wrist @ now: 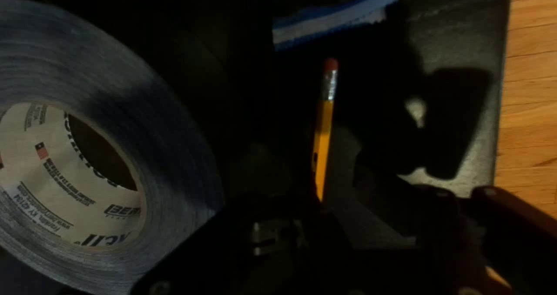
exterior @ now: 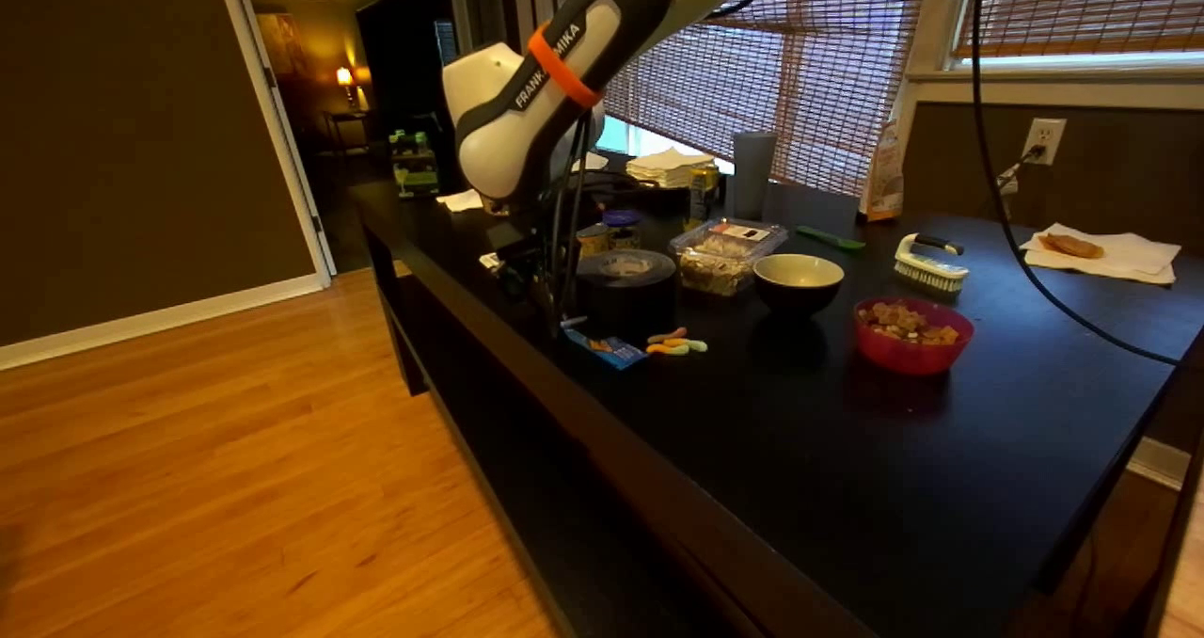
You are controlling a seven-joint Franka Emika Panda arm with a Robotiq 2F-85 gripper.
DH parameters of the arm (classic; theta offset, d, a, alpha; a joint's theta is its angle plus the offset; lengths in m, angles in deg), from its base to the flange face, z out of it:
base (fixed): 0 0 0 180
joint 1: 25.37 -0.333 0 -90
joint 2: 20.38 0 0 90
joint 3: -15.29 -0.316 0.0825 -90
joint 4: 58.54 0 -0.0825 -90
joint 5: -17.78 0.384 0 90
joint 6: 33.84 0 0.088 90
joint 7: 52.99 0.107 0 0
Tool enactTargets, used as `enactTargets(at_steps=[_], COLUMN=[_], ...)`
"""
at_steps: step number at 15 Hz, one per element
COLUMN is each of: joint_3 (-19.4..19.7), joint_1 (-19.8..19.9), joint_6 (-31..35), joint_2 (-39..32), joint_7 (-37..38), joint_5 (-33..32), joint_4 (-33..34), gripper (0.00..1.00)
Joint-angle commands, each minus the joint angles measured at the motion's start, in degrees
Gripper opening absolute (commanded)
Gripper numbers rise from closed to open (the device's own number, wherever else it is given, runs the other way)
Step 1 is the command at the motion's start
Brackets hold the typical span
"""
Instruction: Put the pencil in the middle of the tape
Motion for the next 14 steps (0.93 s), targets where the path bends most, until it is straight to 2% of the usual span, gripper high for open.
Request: enactTargets(at_steps=[1, 5, 6, 11, 12, 14], joint_3=[-1.8, -2.63, -2.86, -3.94, -4.28, -4.92], joint_1=[1.18, 1.72, 1.87, 2.89, 3.19, 3.72], joint_6=[-2.09, -2.42, -2.49, -2.74, -2.85, -2.97], joint_2=[-2.52, -2.41, -2.42, -2.35, -2.32, -2.34], joint_7=[0.72, 0.33, 0.12, -0.46, -0.66, -0.99], joint_5=[-0.57, -0.25, -0.19, 0.28, 0.48, 0.84], joint_4=[3.65, 4.22, 4.28, 4.43, 4.44, 4.54], gripper=[0.21, 0.07, 0.11, 0.12, 0.19, 0.25])
